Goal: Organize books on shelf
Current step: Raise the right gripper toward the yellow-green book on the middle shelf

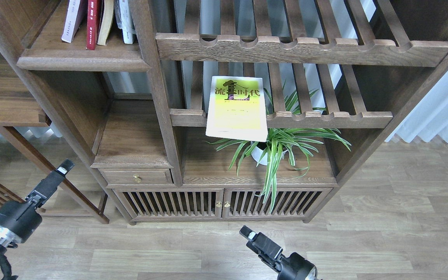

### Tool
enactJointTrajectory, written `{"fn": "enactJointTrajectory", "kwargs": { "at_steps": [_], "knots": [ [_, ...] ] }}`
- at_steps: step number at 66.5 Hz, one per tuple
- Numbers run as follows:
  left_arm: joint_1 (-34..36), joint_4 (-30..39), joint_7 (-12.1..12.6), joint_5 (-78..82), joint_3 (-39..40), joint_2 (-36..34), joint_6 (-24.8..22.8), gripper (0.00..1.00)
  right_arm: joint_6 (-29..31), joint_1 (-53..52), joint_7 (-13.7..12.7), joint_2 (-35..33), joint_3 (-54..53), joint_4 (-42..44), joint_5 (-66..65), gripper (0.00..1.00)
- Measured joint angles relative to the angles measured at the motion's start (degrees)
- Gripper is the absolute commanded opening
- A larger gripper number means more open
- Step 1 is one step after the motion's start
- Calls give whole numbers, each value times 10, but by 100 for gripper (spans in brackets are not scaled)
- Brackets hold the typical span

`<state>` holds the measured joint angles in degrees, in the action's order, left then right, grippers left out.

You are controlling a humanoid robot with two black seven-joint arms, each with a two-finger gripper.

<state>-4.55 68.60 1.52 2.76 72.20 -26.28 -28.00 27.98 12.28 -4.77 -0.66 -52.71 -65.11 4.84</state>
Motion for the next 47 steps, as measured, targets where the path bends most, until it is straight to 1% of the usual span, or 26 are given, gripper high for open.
{"fn": "enactJointTrajectory", "kwargs": {
  "at_steps": [16, 33, 36, 47],
  "knots": [
    [-5, -11, -1, -1, 1, 6, 0, 92, 0, -5, 7, 7, 13, -38, 14, 99],
    [-5, -20, -1, -2, 1, 9, 0, 93, 0, -81, 8, 7, 19, -22, 52, 99],
    [-4, -22, -1, -2, 1, 9, 0, 93, -13, -109, 8, 7, 21, -14, 62, 99],
    [-4, -28, -1, -3, 6, 9, 0, 95, -54, -132, 7, 7, 38, -12, 70, 99]
  ]
}}
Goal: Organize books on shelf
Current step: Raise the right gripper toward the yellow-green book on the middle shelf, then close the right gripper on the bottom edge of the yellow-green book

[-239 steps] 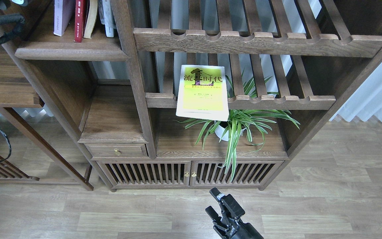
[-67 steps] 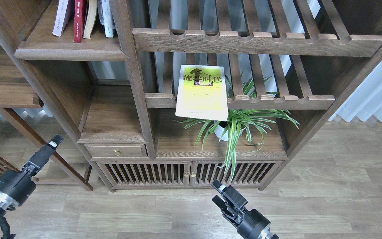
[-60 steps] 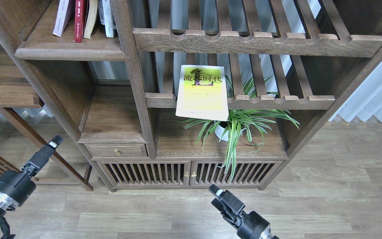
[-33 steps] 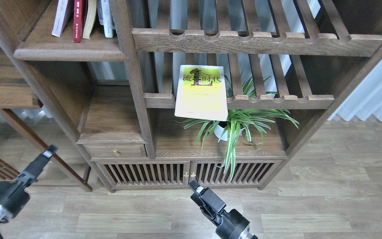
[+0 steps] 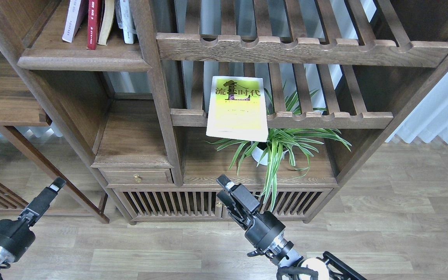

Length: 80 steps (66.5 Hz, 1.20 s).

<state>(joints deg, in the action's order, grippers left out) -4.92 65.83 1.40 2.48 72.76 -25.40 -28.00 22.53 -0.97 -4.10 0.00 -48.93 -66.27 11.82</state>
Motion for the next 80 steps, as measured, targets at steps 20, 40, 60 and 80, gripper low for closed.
{"fn": "enactJointTrajectory", "kwargs": {
  "at_steps": [20, 40, 60, 80],
  "knots": [
    [3, -17, 0, -1, 2, 1, 0, 96, -60, -78, 2, 0, 23, 41, 1, 99],
    [4, -19, -1, -1, 3, 1, 0, 96, -65, -145, 3, 0, 17, 94, 0, 99],
    [4, -20, 0, -1, 4, 1, 0, 96, -110, -164, 3, 0, 15, 99, 13, 99],
    [8, -25, 0, -1, 4, 5, 0, 96, -168, -216, 3, 0, -10, 128, 78, 99]
  ]
}}
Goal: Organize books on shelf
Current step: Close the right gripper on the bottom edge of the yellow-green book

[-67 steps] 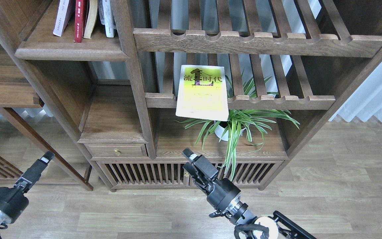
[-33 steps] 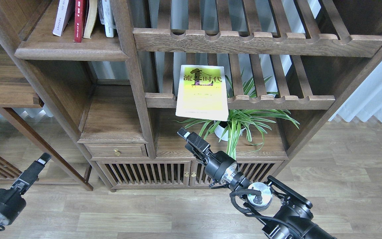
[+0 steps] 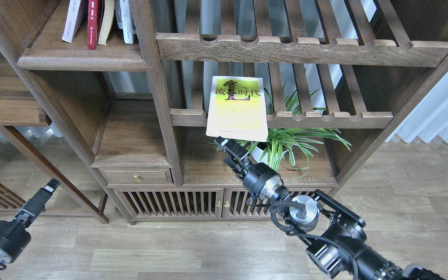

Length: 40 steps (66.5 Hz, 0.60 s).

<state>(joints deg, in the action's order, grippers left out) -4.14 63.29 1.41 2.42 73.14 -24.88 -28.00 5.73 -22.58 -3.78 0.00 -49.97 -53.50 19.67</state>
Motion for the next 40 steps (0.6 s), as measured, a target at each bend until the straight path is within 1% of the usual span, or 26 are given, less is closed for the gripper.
{"fn": "enactJointTrajectory", "kwargs": {
  "at_steps": [8, 40],
  "knots": [
    [0, -2, 0, 0, 0, 0, 0, 97, -9, -4, 0, 0, -10, 2, 8, 99],
    [1, -2, 0, 0, 1, 0, 0, 97, -10, -7, 3, 0, -24, 4, 29, 98]
  ]
}}
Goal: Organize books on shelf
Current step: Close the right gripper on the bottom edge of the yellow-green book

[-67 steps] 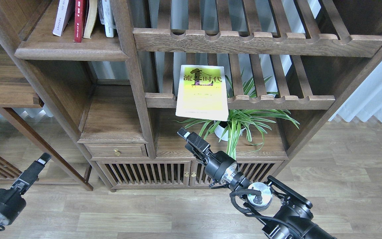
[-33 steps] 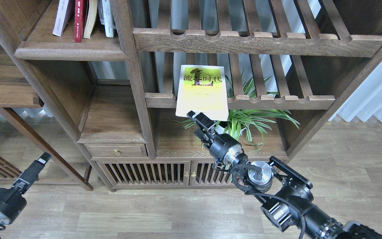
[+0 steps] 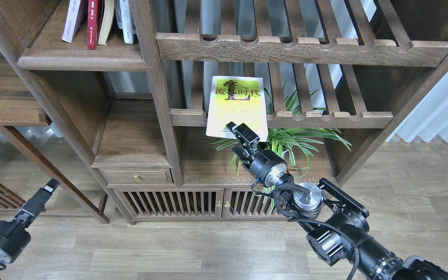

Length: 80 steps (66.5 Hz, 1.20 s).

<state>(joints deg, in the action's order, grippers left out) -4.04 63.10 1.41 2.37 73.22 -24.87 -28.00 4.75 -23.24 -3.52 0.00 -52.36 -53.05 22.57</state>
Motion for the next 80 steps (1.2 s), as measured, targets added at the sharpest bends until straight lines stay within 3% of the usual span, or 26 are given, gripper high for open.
{"fn": "enactJointTrajectory", "kwargs": {
  "at_steps": [25, 38, 65, 74, 80],
  "knots": [
    [-1, -1, 0, 0, 6, 0, 0, 98, -18, -20, 1, 0, -1, 14, 24, 95],
    [-1, -1, 0, 0, 9, 0, 0, 98, -29, -31, 20, 0, -1, 22, 34, 91],
    [0, -2, 1, 1, 11, 0, 0, 98, -29, -33, 25, 0, 0, 38, 44, 74],
    [0, -12, 1, 1, 15, 0, 0, 98, -28, -36, 32, 0, 1, 45, 45, 48],
    [0, -13, 1, 1, 18, 0, 0, 98, -24, -37, 47, 0, 1, 48, 46, 39]
  ]
}}
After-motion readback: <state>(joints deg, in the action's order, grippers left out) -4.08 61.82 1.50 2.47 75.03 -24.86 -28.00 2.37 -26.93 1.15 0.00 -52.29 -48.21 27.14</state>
